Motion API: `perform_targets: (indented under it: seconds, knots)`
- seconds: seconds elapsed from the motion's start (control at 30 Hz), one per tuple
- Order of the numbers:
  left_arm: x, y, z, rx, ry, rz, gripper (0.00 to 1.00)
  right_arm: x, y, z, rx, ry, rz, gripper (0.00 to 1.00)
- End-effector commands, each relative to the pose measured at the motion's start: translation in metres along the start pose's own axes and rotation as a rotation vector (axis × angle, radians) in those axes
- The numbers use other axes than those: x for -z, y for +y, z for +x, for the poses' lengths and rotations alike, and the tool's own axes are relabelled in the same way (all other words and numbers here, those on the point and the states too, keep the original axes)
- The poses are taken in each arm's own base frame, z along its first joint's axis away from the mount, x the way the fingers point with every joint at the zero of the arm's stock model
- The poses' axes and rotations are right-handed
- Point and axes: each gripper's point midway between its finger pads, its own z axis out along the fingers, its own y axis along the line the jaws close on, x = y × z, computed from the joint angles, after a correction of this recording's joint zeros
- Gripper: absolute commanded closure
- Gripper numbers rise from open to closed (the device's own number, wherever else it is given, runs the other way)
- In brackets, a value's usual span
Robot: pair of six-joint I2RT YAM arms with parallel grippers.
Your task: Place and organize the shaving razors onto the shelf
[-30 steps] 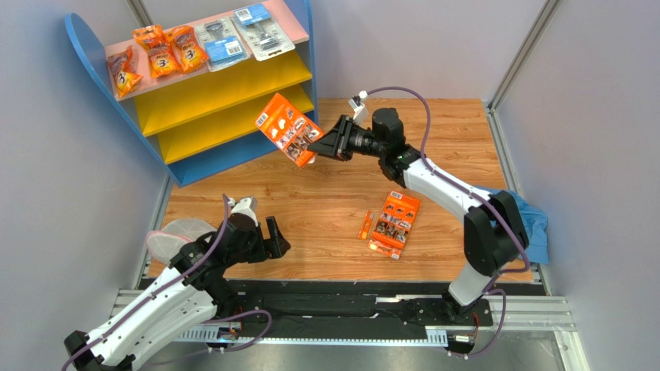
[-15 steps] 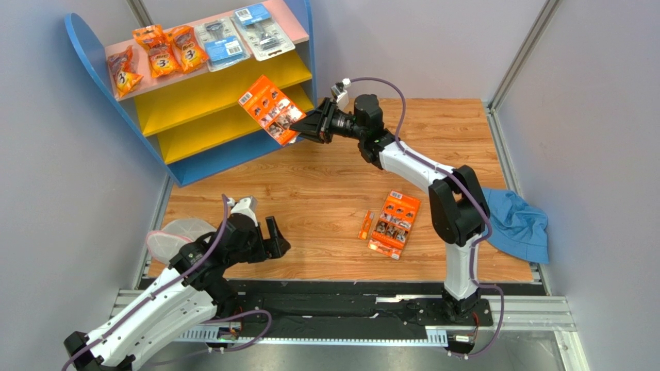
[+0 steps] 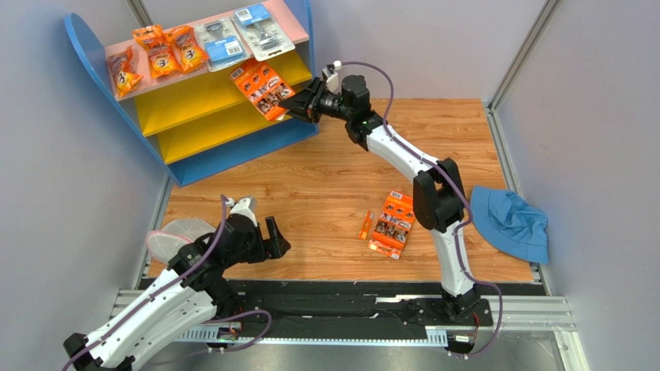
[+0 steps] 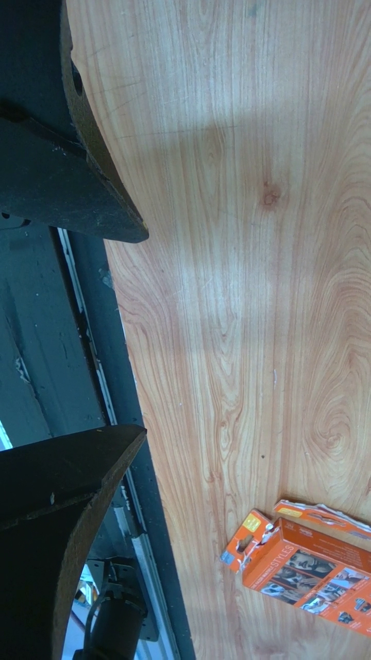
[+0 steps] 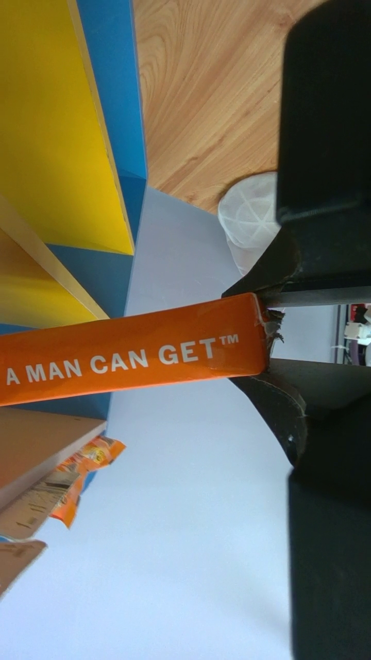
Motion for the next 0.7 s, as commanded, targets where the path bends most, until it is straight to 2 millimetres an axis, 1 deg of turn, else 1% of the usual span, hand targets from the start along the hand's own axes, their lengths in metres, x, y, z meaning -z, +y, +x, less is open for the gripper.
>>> perform_targets:
  seconds: [0.0,0.03,0.1,0.23,0.37,0.43,0.47,0.5,0.53,0.57,0.6,0.67]
  knots:
    - [0.0,-0.008,-0.003,0.013,-0.011,0.036,0.05,-0.006,0.014,-0.015,-0.018,-0.049,-0.009,1.0]
    - [0.001,-0.008,-0.003,0.012,-0.011,0.038,0.05,-0.006,0.015,-0.02,-0.019,-0.065,-0.011,1.0]
    - [0.0,-0.008,-0.003,0.013,-0.013,0.039,0.05,-0.007,0.012,-0.025,-0.04,-0.082,-0.011,1.0]
    - [0.001,-0.009,-0.003,0.011,-0.011,0.045,0.05,-0.006,0.015,-0.039,-0.051,-0.11,-0.034,1.0]
    - [0.001,-0.011,-0.002,0.008,-0.009,0.053,0.05,-0.002,0.018,-0.059,-0.074,-0.163,-0.045,1.0]
    - [0.001,-0.01,-0.001,0.008,-0.004,0.053,0.05,-0.003,0.015,-0.065,-0.085,-0.175,-0.045,1.0]
    - [0.001,-0.011,-0.002,0.009,-0.006,0.056,0.06,-0.003,0.026,-0.071,-0.074,-0.18,-0.061,1.0]
    - [0.001,-0.011,-0.001,0.008,-0.004,0.057,0.06,-0.006,0.016,-0.071,-0.082,-0.169,-0.044,1.0]
    - [0.0,-0.01,-0.001,0.009,-0.003,0.054,0.06,-0.008,0.019,-0.073,-0.07,-0.166,-0.047,1.0]
    - [-0.001,-0.01,-0.001,0.009,-0.003,0.054,0.06,-0.008,0.018,-0.074,-0.081,-0.164,-0.034,1.0]
    - [-0.001,-0.01,0.0,0.009,-0.002,0.053,0.06,-0.008,0.022,-0.077,-0.075,-0.171,-0.043,1.0]
    - [-0.001,-0.011,0.0,0.008,-0.002,0.057,0.06,-0.008,0.019,-0.082,-0.09,-0.186,-0.038,1.0]
